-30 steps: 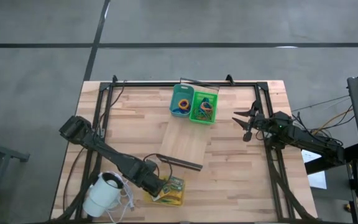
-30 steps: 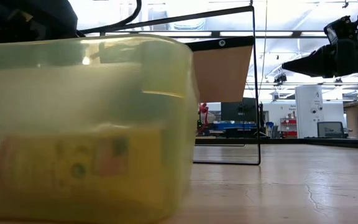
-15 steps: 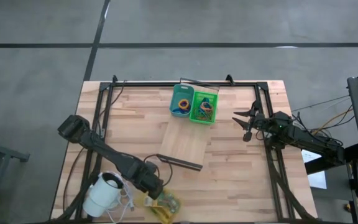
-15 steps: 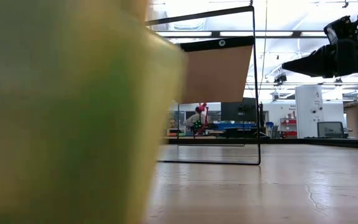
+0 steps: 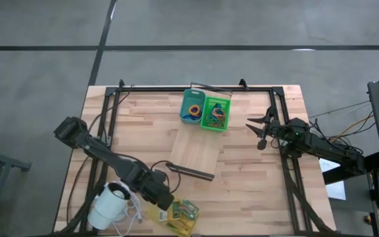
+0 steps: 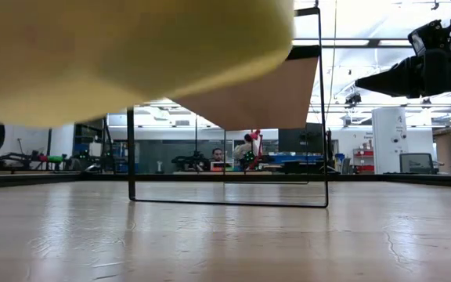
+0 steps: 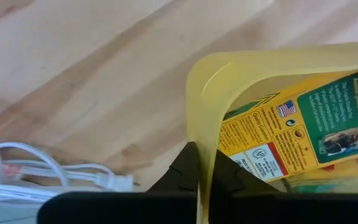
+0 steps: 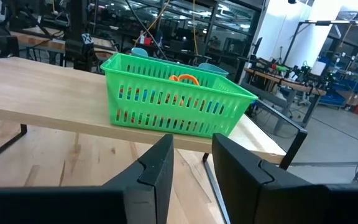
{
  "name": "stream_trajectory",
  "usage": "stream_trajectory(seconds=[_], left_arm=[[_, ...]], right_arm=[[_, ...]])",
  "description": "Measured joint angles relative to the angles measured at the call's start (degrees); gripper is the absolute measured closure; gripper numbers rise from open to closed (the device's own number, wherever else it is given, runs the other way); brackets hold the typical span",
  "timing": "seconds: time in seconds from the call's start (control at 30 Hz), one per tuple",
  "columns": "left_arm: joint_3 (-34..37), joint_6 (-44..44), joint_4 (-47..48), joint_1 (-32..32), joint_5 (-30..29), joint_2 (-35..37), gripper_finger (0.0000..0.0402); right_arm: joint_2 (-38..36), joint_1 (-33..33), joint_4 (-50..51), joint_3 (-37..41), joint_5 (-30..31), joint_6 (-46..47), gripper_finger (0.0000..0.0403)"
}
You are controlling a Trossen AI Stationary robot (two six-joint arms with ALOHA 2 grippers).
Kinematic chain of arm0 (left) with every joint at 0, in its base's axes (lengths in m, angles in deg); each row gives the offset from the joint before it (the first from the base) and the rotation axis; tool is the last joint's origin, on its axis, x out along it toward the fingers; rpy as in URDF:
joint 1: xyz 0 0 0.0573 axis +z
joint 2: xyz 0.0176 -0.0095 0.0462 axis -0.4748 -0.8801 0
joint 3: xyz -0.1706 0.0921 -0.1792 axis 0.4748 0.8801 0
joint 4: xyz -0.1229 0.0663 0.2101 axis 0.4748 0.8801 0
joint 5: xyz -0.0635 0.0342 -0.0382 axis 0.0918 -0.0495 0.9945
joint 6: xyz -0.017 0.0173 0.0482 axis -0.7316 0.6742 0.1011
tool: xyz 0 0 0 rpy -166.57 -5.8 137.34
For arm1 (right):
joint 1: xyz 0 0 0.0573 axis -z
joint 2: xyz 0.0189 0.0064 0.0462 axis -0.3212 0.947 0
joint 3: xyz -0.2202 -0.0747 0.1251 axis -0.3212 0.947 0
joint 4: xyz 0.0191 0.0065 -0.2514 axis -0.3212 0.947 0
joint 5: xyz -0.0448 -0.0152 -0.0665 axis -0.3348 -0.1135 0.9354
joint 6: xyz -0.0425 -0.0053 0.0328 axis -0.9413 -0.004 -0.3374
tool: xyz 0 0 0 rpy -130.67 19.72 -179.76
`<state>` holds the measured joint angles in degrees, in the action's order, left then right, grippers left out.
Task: Pick & Place Office Desk Supplies
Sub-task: Put the yellow bin on the shelf
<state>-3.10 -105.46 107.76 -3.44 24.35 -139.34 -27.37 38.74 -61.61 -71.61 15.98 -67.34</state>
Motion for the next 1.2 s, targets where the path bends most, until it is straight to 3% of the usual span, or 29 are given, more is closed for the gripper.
stream_trajectory(seconds=[0.57, 0.97, 1.2], left_arm=[[0.0, -2.4, -0.7, 1.5, -0.4, 9.9, 0.0396], [0.0, -0.5, 5.4, 9.1, -1.7, 18.9, 0.0380], [-4.9, -0.6, 15.9, 13.8, -0.1, 22.7, 0.0379]], right_arm=[[0.0, 0.0, 0.0, 0.0, 0.0, 0.0, 0.0307], [0.0, 0.0, 0.0, 0.0, 0.0, 0.0, 0.0307], [0.0, 0.0, 0.0, 0.0, 0.0, 0.0, 0.0318]])
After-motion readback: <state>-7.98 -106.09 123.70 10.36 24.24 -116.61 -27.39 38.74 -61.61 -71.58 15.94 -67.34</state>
